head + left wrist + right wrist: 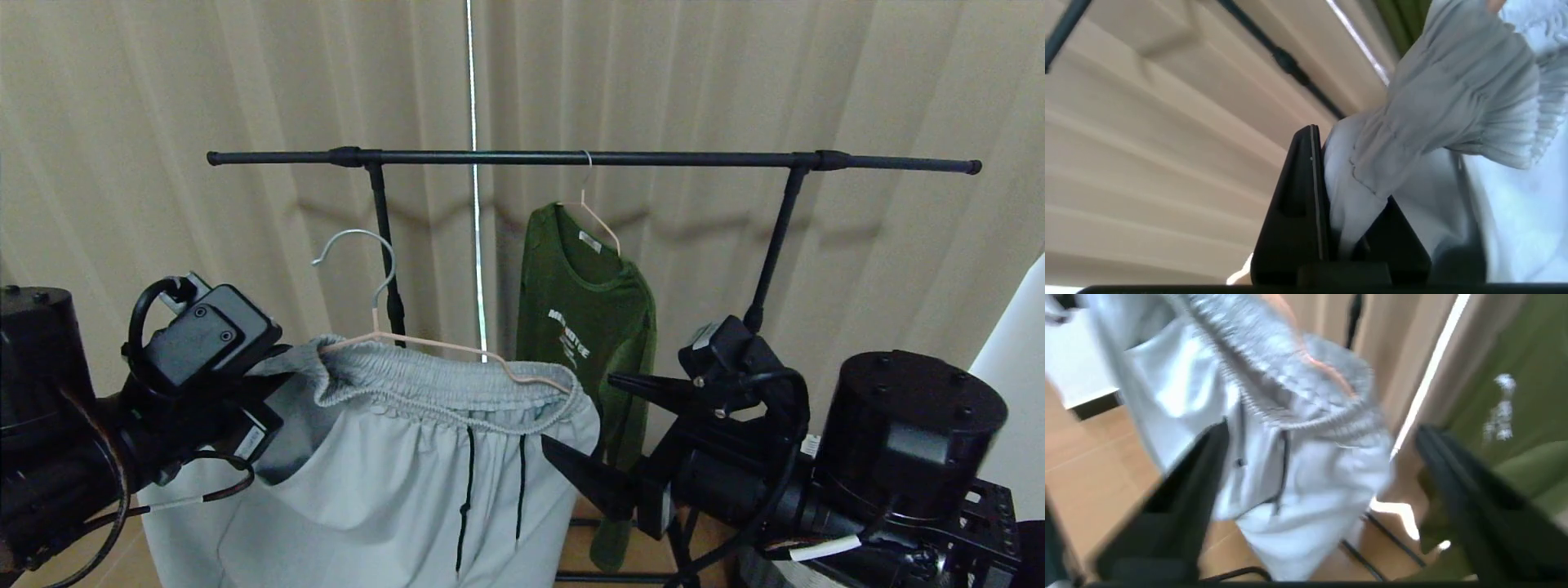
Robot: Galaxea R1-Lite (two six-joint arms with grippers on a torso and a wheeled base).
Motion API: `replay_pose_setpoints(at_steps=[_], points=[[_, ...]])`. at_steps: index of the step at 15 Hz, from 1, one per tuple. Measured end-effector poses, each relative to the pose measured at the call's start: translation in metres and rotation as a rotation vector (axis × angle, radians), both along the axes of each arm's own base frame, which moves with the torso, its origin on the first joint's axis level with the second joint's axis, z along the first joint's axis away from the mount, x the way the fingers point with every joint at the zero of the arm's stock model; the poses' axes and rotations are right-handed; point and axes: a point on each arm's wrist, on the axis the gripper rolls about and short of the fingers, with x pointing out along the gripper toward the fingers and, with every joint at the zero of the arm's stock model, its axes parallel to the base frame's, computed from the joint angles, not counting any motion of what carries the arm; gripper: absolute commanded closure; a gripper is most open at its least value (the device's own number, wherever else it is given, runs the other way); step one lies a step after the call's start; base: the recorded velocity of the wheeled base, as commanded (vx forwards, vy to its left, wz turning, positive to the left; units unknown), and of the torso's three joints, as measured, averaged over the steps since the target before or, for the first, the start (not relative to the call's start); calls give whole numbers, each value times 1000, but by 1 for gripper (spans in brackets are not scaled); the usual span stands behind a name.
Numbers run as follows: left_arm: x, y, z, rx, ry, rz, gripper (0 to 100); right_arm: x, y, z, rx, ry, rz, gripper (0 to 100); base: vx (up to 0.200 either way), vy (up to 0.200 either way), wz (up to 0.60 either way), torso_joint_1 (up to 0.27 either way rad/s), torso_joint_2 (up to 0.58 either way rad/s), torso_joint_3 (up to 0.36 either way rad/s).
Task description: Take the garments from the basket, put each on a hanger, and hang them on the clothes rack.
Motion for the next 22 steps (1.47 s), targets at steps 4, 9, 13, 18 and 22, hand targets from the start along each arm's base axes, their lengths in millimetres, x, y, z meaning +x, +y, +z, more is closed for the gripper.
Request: replay_pose_setpoints(at_steps=[4,9,13,18,22], points=[[-1,0,-1,-1,1,0,100,-4,2,-2,-20,-35,23,0,0,0,0,0,0,0],[0,2,0,12,-4,54,100,-5,2,1,-78,-163,43,0,0,0,0,0,0,0],[-5,2,-3,25,1,61,100,5,7,2,-71,-312,29,0,0,0,0,0,0,0],[-11,-9,-2,30,-9,35,100,34,32,-9,-120,-367,19,0,0,0,0,0,0,0],[-18,-17,0,25,-19,-12,100,65,43,-14,-185,-367,-13,0,0,0,0,0,0,0]])
